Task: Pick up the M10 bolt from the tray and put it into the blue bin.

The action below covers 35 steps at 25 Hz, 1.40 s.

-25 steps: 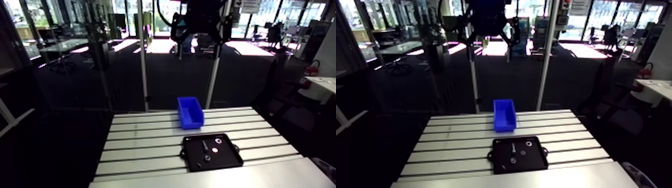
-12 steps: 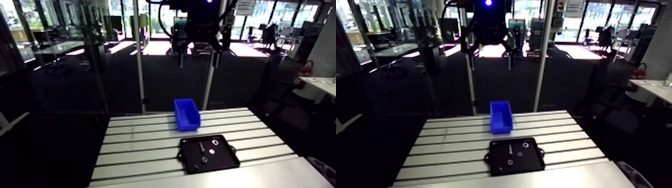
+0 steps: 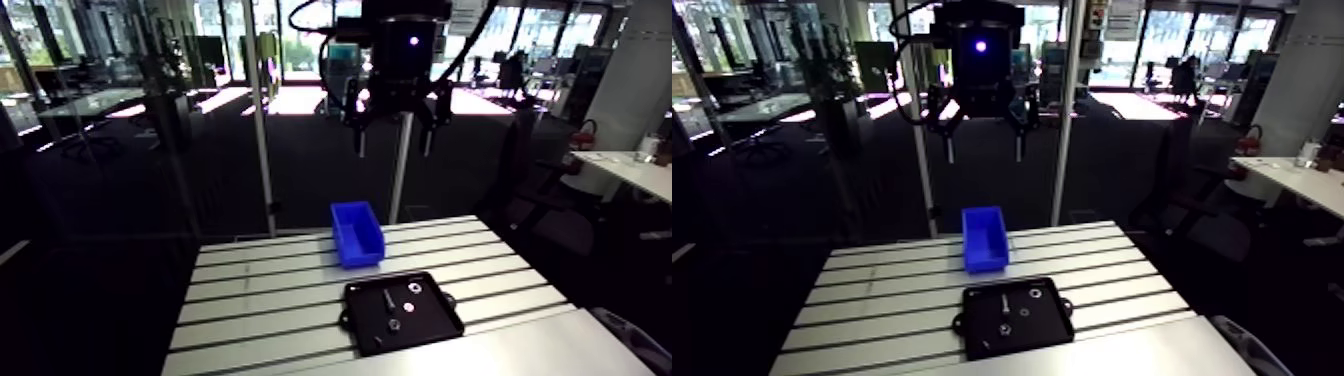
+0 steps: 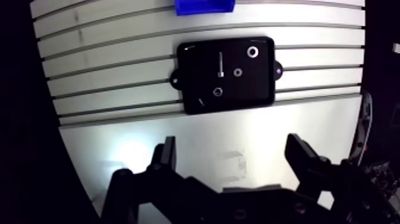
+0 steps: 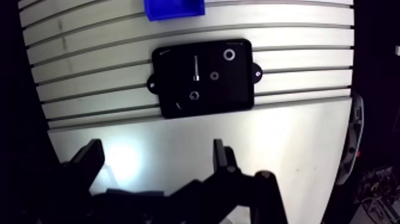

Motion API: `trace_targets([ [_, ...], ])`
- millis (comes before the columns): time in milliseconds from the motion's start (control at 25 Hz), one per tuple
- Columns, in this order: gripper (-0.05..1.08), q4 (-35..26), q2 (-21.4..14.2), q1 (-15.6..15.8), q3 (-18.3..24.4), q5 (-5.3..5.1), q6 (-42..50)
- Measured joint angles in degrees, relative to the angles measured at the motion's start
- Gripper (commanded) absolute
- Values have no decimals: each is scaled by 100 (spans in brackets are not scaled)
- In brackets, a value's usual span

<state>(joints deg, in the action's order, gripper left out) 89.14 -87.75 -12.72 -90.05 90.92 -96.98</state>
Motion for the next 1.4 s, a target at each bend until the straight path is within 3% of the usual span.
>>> trace_targets([
  [640, 1, 771, -44, -214, -713, 2, -538],
  [1120, 1, 908, -44, -276, -867, -10, -622],
  [1400, 1, 1502, 16, -346, -1210, -23, -656],
])
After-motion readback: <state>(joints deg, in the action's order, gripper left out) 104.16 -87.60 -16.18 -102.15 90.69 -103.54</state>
